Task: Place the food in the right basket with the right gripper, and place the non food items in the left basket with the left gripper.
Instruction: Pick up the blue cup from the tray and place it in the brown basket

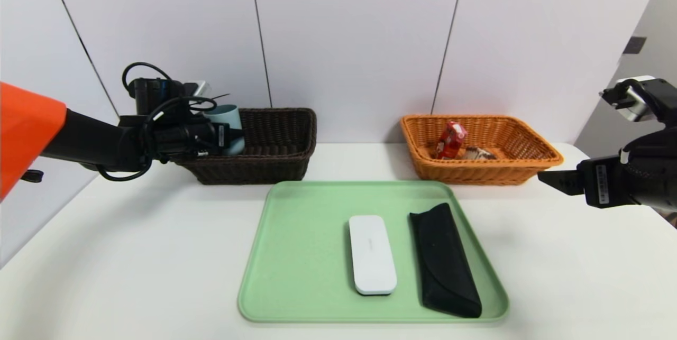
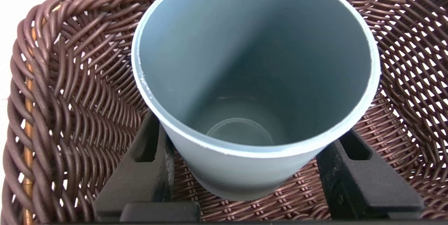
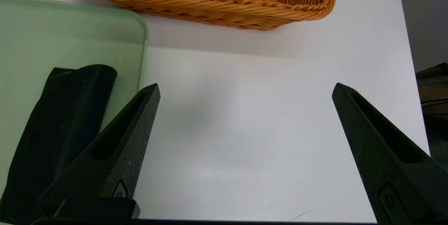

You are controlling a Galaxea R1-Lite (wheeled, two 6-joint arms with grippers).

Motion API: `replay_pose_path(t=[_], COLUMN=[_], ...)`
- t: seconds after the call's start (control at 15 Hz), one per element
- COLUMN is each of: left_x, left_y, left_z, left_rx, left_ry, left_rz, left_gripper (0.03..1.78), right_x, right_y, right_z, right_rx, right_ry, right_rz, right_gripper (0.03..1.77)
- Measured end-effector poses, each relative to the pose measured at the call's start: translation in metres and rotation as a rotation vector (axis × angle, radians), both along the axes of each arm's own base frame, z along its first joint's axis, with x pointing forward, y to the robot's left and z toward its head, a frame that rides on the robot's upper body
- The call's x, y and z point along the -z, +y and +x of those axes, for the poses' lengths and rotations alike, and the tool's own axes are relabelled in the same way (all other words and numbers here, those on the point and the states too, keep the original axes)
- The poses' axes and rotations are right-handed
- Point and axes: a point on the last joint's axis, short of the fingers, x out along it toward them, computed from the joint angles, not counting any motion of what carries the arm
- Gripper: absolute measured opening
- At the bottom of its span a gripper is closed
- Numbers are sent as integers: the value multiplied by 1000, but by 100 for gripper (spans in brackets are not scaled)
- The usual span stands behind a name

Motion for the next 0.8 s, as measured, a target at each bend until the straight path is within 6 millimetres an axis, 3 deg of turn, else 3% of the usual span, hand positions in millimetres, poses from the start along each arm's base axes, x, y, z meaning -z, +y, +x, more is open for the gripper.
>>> replay_pose_path(t=[0.2, 0.53, 0.8], left_x=[1, 2, -30], left_y=[0, 0, 0], left_z=[1, 2, -4], left_rx=[-1, -3, -7], left_ry=[1, 2, -50], left_rz=[1, 1, -12], left_gripper=[111, 141, 152], right_x=[0, 1, -1], right_y=[0, 0, 0], right_z=[0, 0, 0], right_rx=[2, 3, 3], right_ry=[0, 2, -6], right_rz=[2, 1, 3], right_gripper=[170, 170, 170])
